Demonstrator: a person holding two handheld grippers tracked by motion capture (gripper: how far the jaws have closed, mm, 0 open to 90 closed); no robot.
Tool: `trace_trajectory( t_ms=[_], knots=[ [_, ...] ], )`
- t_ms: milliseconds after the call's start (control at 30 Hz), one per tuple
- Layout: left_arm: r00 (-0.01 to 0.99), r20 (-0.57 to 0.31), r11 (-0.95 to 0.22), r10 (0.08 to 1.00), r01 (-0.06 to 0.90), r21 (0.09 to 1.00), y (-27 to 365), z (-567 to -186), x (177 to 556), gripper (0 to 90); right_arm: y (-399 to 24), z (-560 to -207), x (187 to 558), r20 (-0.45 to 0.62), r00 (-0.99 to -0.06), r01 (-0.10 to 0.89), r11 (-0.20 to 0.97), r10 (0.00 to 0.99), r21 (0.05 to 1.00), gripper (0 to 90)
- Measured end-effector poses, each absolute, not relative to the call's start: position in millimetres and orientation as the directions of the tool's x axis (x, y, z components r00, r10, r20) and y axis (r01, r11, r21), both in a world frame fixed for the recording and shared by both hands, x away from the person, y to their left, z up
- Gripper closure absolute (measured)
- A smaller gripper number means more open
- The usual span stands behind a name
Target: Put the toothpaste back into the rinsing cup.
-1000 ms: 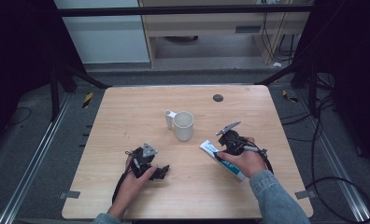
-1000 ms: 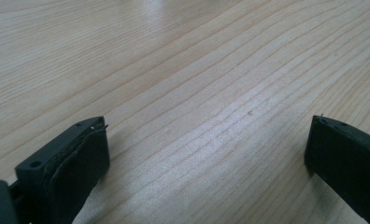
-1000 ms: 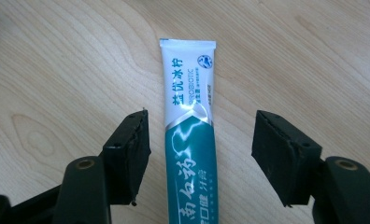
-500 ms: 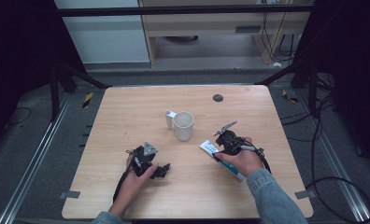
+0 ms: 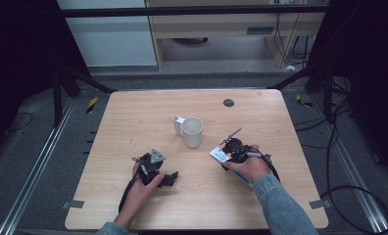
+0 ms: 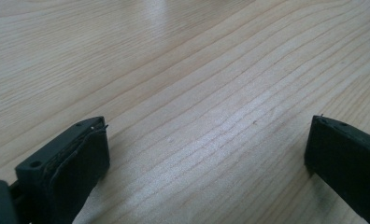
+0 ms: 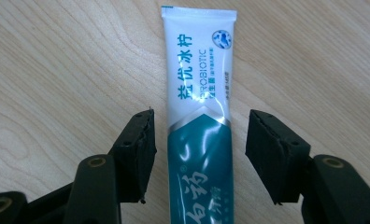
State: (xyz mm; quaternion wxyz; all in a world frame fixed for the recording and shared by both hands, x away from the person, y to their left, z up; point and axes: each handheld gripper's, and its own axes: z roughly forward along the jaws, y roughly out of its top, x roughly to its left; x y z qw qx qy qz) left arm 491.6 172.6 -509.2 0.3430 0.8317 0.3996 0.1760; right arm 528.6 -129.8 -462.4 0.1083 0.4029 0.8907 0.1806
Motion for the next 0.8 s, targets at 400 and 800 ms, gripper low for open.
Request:
trace_trajectory(
  t_ms=[400, 800],
  knots=[
    [0.619, 0.019, -0.445, 0.785, 0.544, 0.711, 172.5, -509.2, 491.6, 0.0, -126.9, -468.5, 534.1, -0.040, -0.644, 0.695, 0.606, 0.764, 0.387, 48.6],
    [0.619, 0.019, -0.446, 0.785, 0.544, 0.711, 172.5, -509.2, 491.6, 0.0, -124.0, -471.3, 534.9, -0.044, -0.644, 0.696, 0.610, 0.764, 0.379, 53.9]
  ],
)
